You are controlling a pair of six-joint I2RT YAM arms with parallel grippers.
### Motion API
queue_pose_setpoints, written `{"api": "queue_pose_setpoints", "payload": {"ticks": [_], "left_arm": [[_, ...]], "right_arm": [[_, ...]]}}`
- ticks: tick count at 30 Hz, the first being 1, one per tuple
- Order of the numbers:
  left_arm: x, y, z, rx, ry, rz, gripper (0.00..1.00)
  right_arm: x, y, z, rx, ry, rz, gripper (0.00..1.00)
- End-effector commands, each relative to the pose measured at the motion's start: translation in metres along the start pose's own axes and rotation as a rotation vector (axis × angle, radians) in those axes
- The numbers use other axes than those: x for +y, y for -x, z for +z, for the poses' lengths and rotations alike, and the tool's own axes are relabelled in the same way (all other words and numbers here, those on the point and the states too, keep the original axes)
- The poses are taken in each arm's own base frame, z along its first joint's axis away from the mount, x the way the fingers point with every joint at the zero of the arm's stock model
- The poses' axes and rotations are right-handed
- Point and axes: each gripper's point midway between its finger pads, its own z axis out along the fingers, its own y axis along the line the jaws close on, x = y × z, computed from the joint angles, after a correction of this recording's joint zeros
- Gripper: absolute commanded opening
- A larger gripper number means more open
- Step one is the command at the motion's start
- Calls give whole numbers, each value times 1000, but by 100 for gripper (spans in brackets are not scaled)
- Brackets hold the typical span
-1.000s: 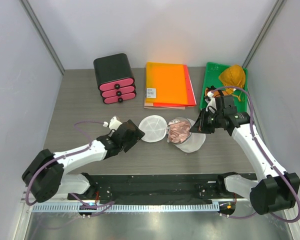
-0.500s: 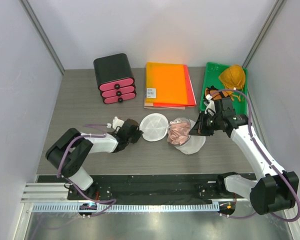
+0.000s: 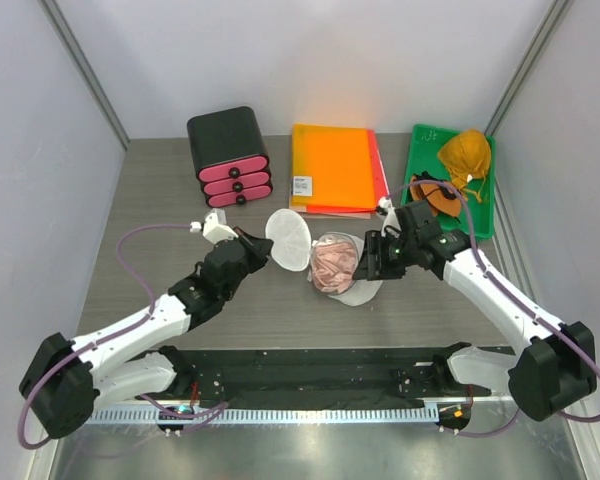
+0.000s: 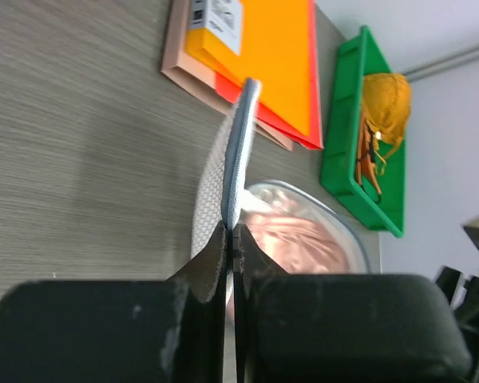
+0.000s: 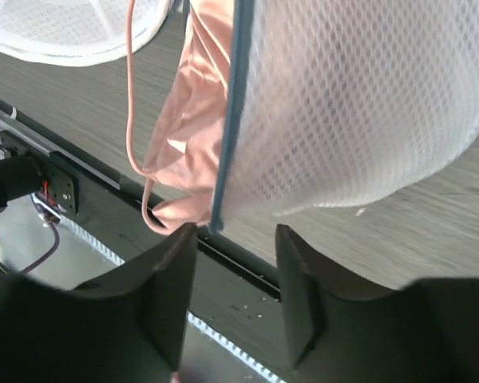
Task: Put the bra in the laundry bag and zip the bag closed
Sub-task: Adjust the bra in the laundry bag.
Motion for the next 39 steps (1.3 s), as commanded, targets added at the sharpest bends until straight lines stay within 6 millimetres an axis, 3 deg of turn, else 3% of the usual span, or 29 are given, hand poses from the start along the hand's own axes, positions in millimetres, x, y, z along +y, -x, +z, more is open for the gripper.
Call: {"api": "queue_pose_setpoints", "payload": {"ticks": [1, 3, 4, 6, 8, 11, 12, 14, 15, 16, 18, 19, 21, 28, 30, 36, 39], "left_arm": [[-2, 0, -21, 28, -33, 156, 0], [-8, 7, -34, 22, -63, 147, 0], [-12, 8, -37, 26, -78, 149, 0], [-12, 11, -44, 29, -82, 154, 0], [-18, 11, -48, 41, -108, 163, 0], [-23, 10, -52, 61, -130, 163, 0], [-25, 10, -53, 64, -134, 162, 0], [-27, 12, -54, 64, -137, 156, 0], [-27, 12, -55, 65, -138, 155, 0], [-29, 13, -56, 63, -146, 154, 0], [-30, 15, -58, 61, -149, 153, 0], [-35, 18, -60, 58, -160, 151, 0], [-38, 19, -63, 62, -170, 152, 0], [-59, 21, -73, 98, -235, 138, 0], [-62, 20, -75, 112, -242, 116, 0], [-71, 16, -84, 169, -264, 31, 0], [-89, 21, -92, 198, -299, -18, 0]], "right_arm": [[3, 40, -12, -137, -125, -74, 63], [-9, 49, -21, -156, -226, -101, 68], [-6, 64, -30, -198, -255, -118, 68], [-9, 75, -38, -228, -344, -150, 68], [8, 89, -38, -253, -336, -183, 68], [40, 93, -18, -243, -277, -224, 66], [59, 88, -7, -219, -211, -252, 63], [71, 76, 19, -146, -135, -238, 54], [81, 74, 30, -141, -77, -238, 32], [77, 60, 42, -108, -76, -232, 23], [75, 56, 56, -118, -81, -227, 8], [72, 42, 63, -97, -92, -237, 7], [67, 34, 69, -102, -115, -248, 4], [48, 16, 97, -90, -127, -262, 1], [44, 21, 109, -136, -126, -255, 1], [7, 69, 132, -355, -364, -178, 1], [-14, 68, 147, -351, -461, -142, 1]]}}
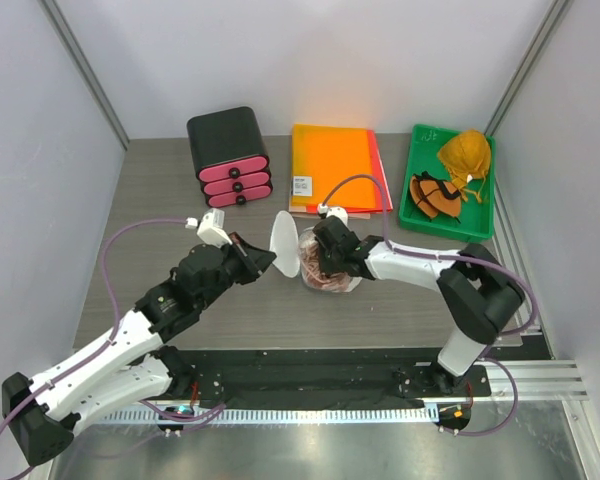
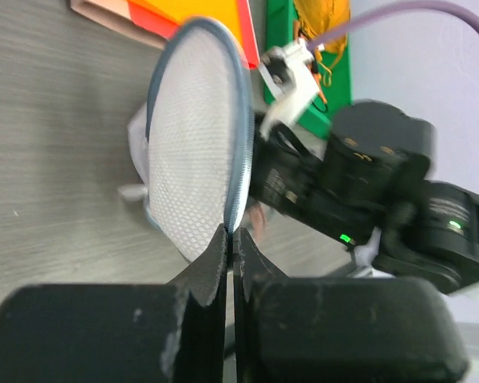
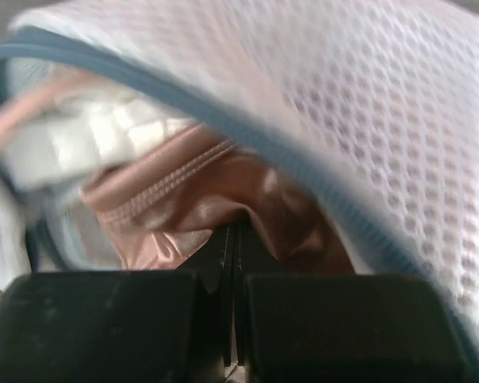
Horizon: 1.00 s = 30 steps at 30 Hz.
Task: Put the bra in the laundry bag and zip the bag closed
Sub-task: Adjust the bra in the laundry bag.
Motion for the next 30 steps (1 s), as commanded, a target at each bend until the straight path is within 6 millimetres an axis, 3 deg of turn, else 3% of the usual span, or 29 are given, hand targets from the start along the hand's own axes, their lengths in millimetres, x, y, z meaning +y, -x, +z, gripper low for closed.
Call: {"api": "queue_pose_setpoints", "payload": {"ticks": [1, 5, 8, 9, 10, 11, 12, 14, 15, 17, 20, 24, 27, 30], "left_arm": [[-50, 20, -17, 11, -127, -94, 0], [-53, 26, -22, 20, -99, -88, 0], [-58, 33, -26, 9, -102, -78, 0], [-61, 34, -27, 8, -111, -79, 0], [-61, 34, -27, 9, -110, -77, 0], [-60, 35, -26, 5, -107, -74, 0], [-58, 34, -25, 6, -99, -68, 0], [-54, 33, -24, 5, -87, -67, 0], [-51, 30, -22, 11, -77, -63, 0], [-47, 28, -21, 13, -66, -55, 0], [-42, 27, -21, 13, -49, -46, 0], [-40, 25, -24, 18, -45, -37, 0], [-36, 24, -24, 20, -34, -35, 0], [-34, 21, -23, 32, -26, -32, 0]], "right_arm": [[-24, 27, 24, -140, -185, 87, 1], [-19, 20, 20, -114, -140, 63, 1], [-4, 25, -1, -72, -66, 45, 4], [4, 41, -19, -110, -26, 55, 6], [10, 46, -29, -115, 3, 56, 11], [9, 46, -40, -105, 9, 52, 25], [15, 59, -59, -136, 38, 48, 30], [12, 60, -79, -117, 38, 41, 41], [16, 69, -96, -145, 65, 37, 45], [14, 67, -112, -133, 80, 39, 56], [10, 69, -137, -147, 128, 66, 62], [-22, 67, -136, -122, 188, 142, 62], [-14, 64, -136, -112, 275, 111, 58], [-3, 55, -135, -92, 354, 112, 62]]}}
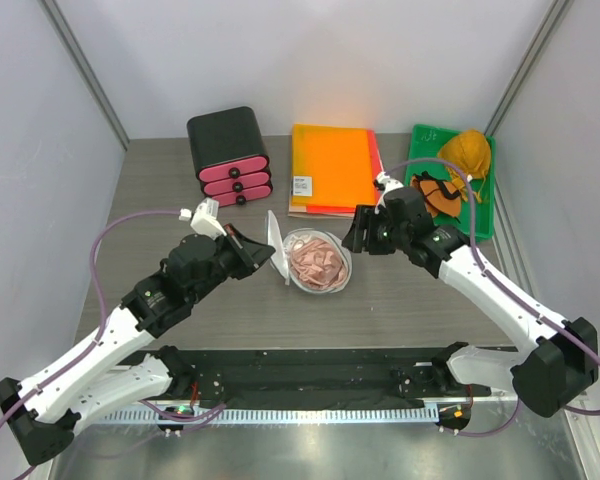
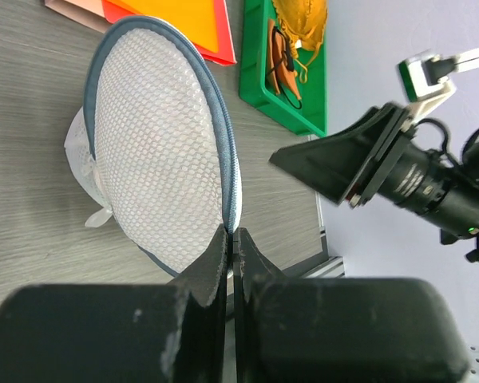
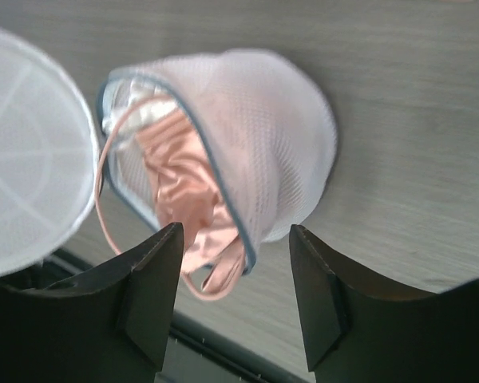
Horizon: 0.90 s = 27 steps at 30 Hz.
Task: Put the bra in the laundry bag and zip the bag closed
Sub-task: Adjust the bra in the laundry bag.
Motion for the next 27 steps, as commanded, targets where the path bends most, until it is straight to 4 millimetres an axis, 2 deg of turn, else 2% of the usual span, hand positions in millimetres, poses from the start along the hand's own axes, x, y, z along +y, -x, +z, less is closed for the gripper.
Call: {"api": "queue_pose_setpoints", "payload": {"ticks": [1, 5, 8, 12, 13, 15, 18, 19, 22, 24, 25, 26, 27], "left_arm": [[-2, 2, -2, -4, -4, 22, 0], [4, -4, 2, 18, 14, 33, 0], [8, -8, 4, 31, 25, 37, 0], [13, -11, 3, 37, 38, 38, 0], [13, -11, 2, 38, 39, 40, 0], [14, -11, 1, 37, 40, 39, 0], [15, -10, 0, 35, 43, 37, 0], [15, -11, 0, 36, 44, 38, 0], [16, -11, -1, 37, 45, 41, 0], [12, -10, -1, 35, 23, 48, 0], [8, -7, -3, 27, 6, 52, 0], [2, -4, -5, 21, -19, 67, 0], [-10, 1, -8, 8, -66, 71, 0]], "right_arm": [[29, -27, -1, 83, 196, -34, 63], [15, -52, 12, 134, 175, -19, 63], [2, -59, 19, 131, 123, -27, 56], [-2, -59, 24, 112, 112, -36, 48], [-1, -58, 27, 107, 122, -35, 42], [2, -60, 30, 117, 144, -29, 37], [7, -54, 33, 84, 161, -9, 34], [7, -53, 34, 79, 162, -11, 30], [9, -53, 37, 91, 171, -10, 28], [10, -57, 39, 111, 178, 8, 18], [10, -62, 38, 133, 172, 26, 6], [17, -56, 33, 140, 180, 49, 1], [22, -53, 26, 155, 189, 61, 1]]}}
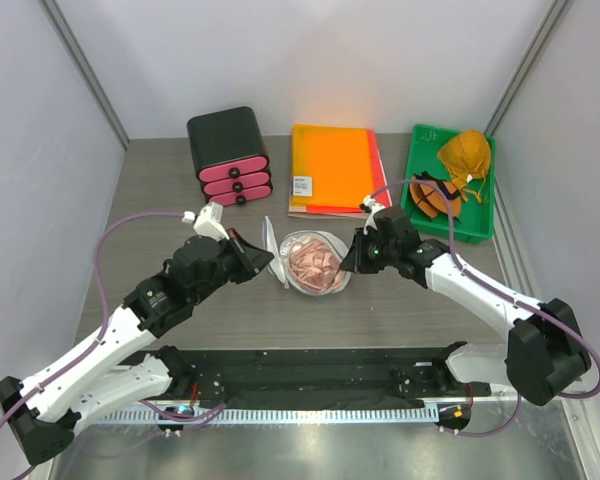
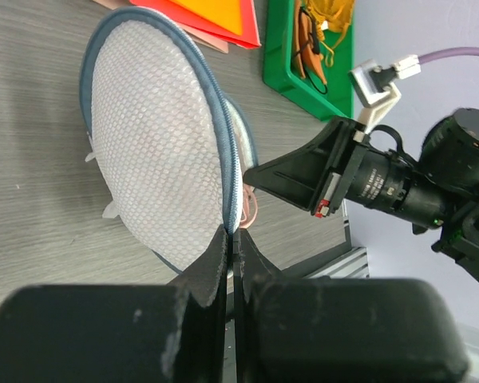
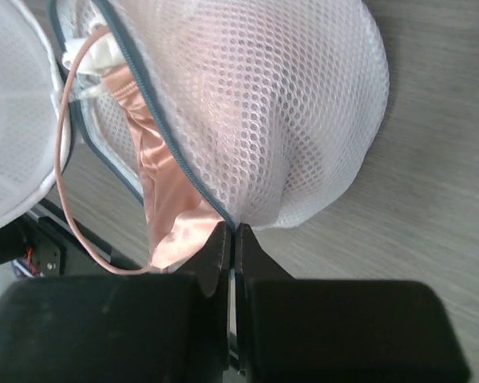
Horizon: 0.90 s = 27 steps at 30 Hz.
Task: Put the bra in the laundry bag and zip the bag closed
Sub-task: Adjust the bra in the laundry bag.
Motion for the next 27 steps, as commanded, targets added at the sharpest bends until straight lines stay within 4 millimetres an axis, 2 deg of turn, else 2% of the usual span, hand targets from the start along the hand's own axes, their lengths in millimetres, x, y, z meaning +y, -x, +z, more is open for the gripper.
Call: {"api": "queue_pose_setpoints", "payload": {"ticks": [1, 2, 3, 4, 5, 7, 9, 10, 11, 12, 13, 16, 18, 21, 22, 23, 25, 26, 27], "left_arm": [[-34, 17, -15, -41, -142, 47, 0], [-52, 33, -27, -79, -187, 70, 0], [-59, 39, -32, -86, -197, 78, 0], [-66, 45, -37, -95, -210, 83, 0], [-80, 55, -44, -112, -239, 85, 0], [-85, 53, -45, -89, -254, 83, 0], [-77, 46, -35, -75, -228, 74, 0], [-65, 43, -28, -77, -187, 74, 0], [-60, 44, -24, -75, -167, 74, 0], [-65, 48, -26, -76, -187, 86, 0], [-84, 58, -38, -85, -249, 94, 0], [-106, 81, -66, -140, -299, 118, 0], [-103, 83, -72, -151, -292, 123, 0], [-65, 64, -41, -112, -157, 145, 0], [-58, 63, -37, -106, -121, 169, 0], [-50, 58, -36, -72, -83, 179, 0], [-65, 70, -54, -101, -134, 189, 0], [-67, 79, -59, -145, -140, 183, 0], [-62, 81, -63, -167, -124, 172, 0]], "right_arm": [[27, 9, -21, 42, 54, 59, 1], [42, 31, -35, 4, 70, 44, 1], [46, 38, -45, -6, 61, 32, 1], [41, 34, -54, 24, 10, 33, 1], [49, 48, -64, -2, 14, 15, 1], [44, 46, -67, 7, -17, 11, 1], [24, 24, -50, 67, -61, 24, 1], [19, 16, -41, 96, -55, 21, 1], [7, 16, -38, 107, -80, 30, 1], [3, 20, -39, 104, -100, 6, 1], [11, 33, -51, 68, -99, -11, 1], [33, 49, -79, 11, -43, -25, 1], [37, 47, -83, 3, -23, -21, 1], [12, 25, -63, 47, -74, 7, 1], [4, 17, -55, 105, -93, 0, 1], [5, 17, -59, 111, -95, -2, 1], [18, 30, -74, 53, -64, 3, 1], [29, 40, -90, -9, -36, -6, 1], [30, 42, -95, -21, -37, -4, 1]]}}
